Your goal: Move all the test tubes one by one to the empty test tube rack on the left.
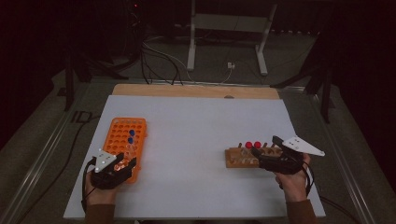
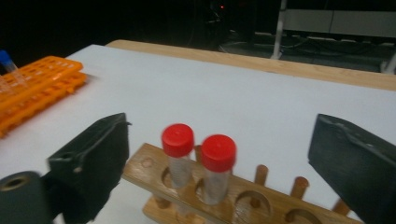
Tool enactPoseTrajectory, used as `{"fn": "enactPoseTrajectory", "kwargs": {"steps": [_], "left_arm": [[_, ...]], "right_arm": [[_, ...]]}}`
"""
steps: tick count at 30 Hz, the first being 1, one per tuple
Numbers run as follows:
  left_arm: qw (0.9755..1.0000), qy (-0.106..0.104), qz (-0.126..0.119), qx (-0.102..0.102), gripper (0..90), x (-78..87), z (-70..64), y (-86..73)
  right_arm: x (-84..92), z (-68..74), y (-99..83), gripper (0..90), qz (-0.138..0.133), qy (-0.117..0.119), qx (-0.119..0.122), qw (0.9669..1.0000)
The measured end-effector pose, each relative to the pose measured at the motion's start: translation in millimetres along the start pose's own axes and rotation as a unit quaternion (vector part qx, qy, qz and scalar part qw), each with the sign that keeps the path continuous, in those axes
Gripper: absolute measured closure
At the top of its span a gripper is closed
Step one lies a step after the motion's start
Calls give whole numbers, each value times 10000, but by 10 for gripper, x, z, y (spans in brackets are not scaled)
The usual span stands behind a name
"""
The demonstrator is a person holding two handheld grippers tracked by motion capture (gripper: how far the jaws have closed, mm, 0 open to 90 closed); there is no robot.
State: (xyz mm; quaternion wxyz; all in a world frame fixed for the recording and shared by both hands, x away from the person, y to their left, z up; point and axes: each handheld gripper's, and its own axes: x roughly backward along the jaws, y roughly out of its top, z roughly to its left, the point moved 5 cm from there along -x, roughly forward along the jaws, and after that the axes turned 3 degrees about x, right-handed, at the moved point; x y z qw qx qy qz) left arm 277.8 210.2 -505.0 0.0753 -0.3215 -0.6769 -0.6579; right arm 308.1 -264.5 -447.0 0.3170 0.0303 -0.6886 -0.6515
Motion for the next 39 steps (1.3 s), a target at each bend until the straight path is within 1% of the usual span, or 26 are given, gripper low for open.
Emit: {"fn": "enactPoseTrajectory", "kwargs": {"steps": [1, 3, 5, 7, 8, 10, 13, 15, 17, 19, 20, 22, 24, 25, 27, 31, 35, 39], "left_arm": [[10000, -44, -46, 52, 412, 16, -6, 9], [9995, -228, -187, 126, 367, 64, -22, 25], [9989, -298, -313, 161, 329, 102, -33, 46], [9983, -321, -458, 174, 278, 148, -43, 74], [9981, -337, -494, 173, 252, 163, -47, 83], [9976, -321, -582, 200, 193, 192, -55, 111], [9970, -330, -649, 251, 141, 213, -69, 146], [9966, -337, -689, 288, 77, 220, -82, 176], [9965, -339, -711, 286, 18, 229, -101, 205], [9961, -363, -759, 257, 5, 241, -124, 231], [9959, -381, -782, 241, 4, 245, -136, 242], [9958, -410, -793, 201, 4, 245, -160, 262], [9958, -426, -789, 166, 4, 240, -182, 281], [9956, -452, -802, 162, 4, 239, -192, 291], [9953, -480, -827, 172, 4, 239, -211, 315], [9951, -513, -843, 107, 4, 241, -252, 352], [9949, -574, -832, 19, 4, 233, -310, 381], [9944, -651, -834, -6, 4, 201, -360, 402]], "right_arm": [[0, -15, -8, 103, 21, -19, -3, 10000], [4, -44, -23, 173, -4, -24, -24, 10000], [7, -55, -42, 290, -8, 22, 31, 10000], [-3, -66, -74, 401, -6, 42, 44, 10000], [-16, -70, -94, 438, 3, 96, 50, 9999], [-38, -68, -121, 494, 58, 119, 89, 9999], [-77, -64, -163, 576, 134, 214, 117, 9996], [-111, -66, -196, 622, 211, 268, 115, 9994], [-144, -67, -230, 650, 280, 316, 111, 9990], [-172, -58, -252, 676, 289, 371, 107, 9988], [-187, -55, -259, 687, 296, 364, 144, 9988], [-216, -38, -275, 698, 352, 330, 204, 9986], [-248, -22, -304, 729, 443, 244, 336, 9982], [-262, -10, -317, 733, 473, 241, 362, 9979], [-277, 3, -324, 739, 468, 244, 355, 9980], [-271, 12, -320, 745, 450, 236, 420, 9978], [-223, 28, -268, 746, 328, 231, 454, 9982], [-168, 38, -213, 747, 231, 214, 475, 9984]]}}
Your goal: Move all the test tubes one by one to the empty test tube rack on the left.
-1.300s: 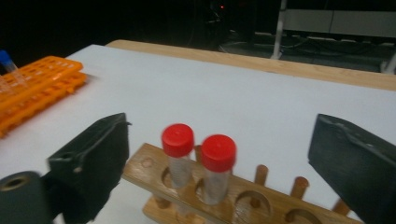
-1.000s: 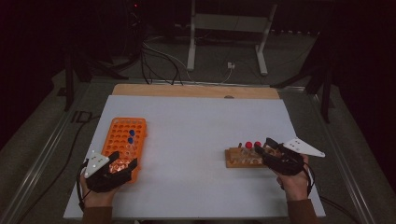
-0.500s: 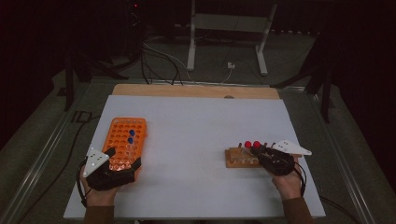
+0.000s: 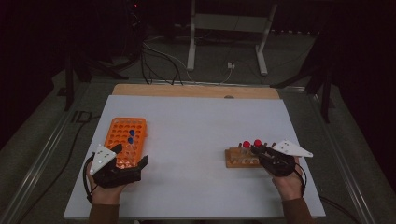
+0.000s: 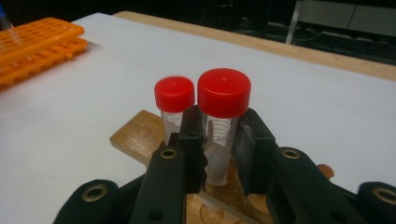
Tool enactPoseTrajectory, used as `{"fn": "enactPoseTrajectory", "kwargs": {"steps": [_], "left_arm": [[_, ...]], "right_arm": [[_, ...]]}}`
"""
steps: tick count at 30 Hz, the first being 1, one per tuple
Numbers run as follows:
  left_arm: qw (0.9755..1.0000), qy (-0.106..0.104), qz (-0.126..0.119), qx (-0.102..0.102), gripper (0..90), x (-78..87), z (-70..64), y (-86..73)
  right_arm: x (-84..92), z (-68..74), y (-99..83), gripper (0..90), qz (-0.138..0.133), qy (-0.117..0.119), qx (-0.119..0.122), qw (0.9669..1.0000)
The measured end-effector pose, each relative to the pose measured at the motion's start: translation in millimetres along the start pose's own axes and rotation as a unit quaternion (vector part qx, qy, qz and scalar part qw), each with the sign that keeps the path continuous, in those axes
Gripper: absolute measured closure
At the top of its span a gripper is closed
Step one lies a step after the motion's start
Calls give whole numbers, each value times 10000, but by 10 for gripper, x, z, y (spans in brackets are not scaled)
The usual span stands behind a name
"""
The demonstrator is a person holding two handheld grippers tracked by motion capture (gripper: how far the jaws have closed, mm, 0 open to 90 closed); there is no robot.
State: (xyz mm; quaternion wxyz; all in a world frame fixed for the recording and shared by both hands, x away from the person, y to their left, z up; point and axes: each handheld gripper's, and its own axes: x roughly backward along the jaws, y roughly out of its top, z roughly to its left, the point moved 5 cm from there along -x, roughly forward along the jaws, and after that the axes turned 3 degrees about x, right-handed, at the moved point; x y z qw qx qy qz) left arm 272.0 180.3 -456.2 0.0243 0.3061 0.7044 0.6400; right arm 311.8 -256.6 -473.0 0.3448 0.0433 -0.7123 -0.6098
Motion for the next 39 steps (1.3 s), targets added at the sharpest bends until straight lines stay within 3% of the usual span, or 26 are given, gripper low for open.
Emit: {"fn": "enactPoseTrajectory", "kwargs": {"steps": [11, 17, 29, 39], "left_arm": [[9994, -324, 44, -130, 5, -118, -182, 50], [9985, -495, 41, -240, 5, -163, -313, 103], [9943, -972, 126, -414, 6, -397, -674, 154], [9873, -1479, 285, -499, 21, -646, -1056, 101]], "right_arm": [[299, -7, 285, 747, -516, -157, 44, 9985], [421, 78, 420, 747, -646, -40, 172, 9978], [300, 354, 426, 747, -485, 384, 363, 9974], [168, 564, 395, 747, -407, 684, 372, 9961]]}}
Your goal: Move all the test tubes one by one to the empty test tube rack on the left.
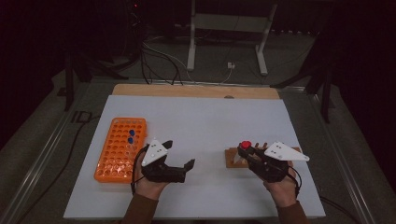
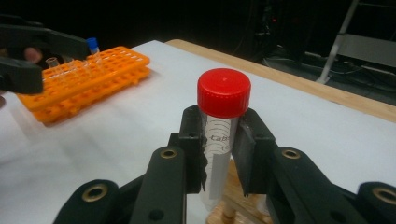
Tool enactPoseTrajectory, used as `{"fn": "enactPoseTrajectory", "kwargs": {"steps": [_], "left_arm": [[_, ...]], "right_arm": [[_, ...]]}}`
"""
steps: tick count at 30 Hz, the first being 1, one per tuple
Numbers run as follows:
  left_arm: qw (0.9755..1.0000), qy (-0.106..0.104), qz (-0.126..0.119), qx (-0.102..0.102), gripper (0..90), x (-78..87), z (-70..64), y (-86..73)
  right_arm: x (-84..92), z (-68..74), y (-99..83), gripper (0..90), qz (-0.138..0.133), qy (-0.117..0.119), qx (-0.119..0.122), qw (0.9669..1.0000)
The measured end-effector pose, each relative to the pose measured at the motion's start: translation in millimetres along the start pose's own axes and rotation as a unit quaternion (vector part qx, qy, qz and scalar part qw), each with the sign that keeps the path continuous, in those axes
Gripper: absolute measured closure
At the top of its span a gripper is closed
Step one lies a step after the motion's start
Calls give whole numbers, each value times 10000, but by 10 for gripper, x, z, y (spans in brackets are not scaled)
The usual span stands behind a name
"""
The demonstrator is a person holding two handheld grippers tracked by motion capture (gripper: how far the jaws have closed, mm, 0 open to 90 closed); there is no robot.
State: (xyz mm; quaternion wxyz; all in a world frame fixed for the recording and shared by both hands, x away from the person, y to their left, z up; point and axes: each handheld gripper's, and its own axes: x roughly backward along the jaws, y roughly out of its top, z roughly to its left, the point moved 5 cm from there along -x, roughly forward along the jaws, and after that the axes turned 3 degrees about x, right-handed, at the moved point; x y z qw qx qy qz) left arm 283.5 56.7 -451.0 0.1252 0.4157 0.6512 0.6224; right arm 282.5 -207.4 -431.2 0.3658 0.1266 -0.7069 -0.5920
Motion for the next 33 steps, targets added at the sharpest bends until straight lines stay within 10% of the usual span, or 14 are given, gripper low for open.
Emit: {"fn": "enactPoseTrajectory", "kwargs": {"steps": [14, 33], "left_arm": [[9965, -702, 305, -349, 168, -413, -453, -47], [9929, -823, 418, -753, 614, -759, -729, -92]], "right_arm": [[-121, 198, 0, 747, 31, 369, -42, 9993], [-203, 325, -30, 747, 112, 624, -33, 9980]]}}
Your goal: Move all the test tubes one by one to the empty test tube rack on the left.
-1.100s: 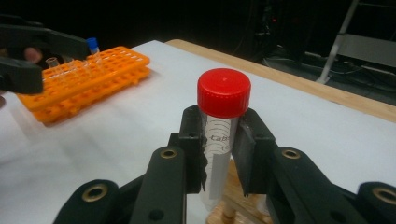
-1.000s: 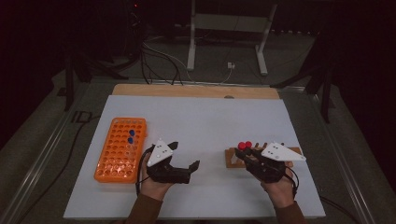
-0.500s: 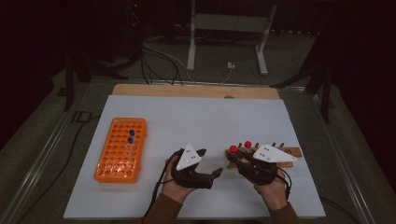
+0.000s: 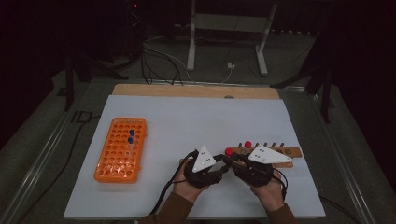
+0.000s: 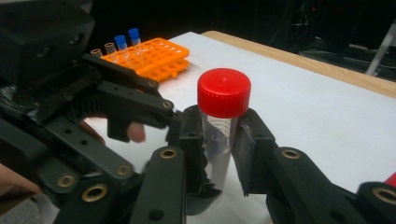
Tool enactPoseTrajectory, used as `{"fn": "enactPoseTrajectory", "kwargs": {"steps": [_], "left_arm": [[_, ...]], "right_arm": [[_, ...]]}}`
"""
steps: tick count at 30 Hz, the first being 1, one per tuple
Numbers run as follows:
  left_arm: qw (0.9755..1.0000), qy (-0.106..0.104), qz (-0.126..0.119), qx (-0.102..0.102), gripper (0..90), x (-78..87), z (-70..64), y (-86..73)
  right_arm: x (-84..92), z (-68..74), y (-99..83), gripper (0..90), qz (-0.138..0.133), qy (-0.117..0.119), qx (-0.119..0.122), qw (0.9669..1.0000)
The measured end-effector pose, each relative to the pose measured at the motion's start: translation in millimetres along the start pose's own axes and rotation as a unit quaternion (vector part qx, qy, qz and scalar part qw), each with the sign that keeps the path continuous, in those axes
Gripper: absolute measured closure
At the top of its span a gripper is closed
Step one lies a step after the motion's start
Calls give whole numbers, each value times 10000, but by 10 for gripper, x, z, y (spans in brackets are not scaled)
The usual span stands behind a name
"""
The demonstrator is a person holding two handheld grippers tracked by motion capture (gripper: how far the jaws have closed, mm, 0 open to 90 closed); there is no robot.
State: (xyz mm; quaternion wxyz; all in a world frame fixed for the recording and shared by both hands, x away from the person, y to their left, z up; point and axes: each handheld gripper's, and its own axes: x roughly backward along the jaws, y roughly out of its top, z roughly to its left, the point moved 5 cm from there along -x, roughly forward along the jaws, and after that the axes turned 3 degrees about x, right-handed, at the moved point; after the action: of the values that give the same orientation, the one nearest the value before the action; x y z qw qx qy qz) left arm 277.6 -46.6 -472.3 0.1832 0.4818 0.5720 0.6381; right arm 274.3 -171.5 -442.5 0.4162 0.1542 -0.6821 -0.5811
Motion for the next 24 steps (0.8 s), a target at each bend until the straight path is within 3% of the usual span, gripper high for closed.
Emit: {"fn": "enactPoseTrajectory", "kwargs": {"steps": [4, 9, 16, 22, 24], "left_arm": [[10000, -3, 9, -49, 740, 2, 12, -10], [10000, -15, -23, -86, 755, 15, 16, -13], [9998, 190, 38, 35, 757, 58, 128, -69], [9988, 444, -17, 185, 757, 250, 296, -118], [9983, 529, -48, 219, 757, 328, 344, -128]], "right_arm": [[-7, 8, -6, 747, 14, 34, -4, 10000], [-6, 11, -1, 738, -2, 104, -12, 9999], [93, -68, 57, 402, -313, 240, -204, 9990], [200, -235, 85, 176, -438, -165, -285, 9985], [237, -318, 76, 148, -443, -359, -336, 9978]]}}
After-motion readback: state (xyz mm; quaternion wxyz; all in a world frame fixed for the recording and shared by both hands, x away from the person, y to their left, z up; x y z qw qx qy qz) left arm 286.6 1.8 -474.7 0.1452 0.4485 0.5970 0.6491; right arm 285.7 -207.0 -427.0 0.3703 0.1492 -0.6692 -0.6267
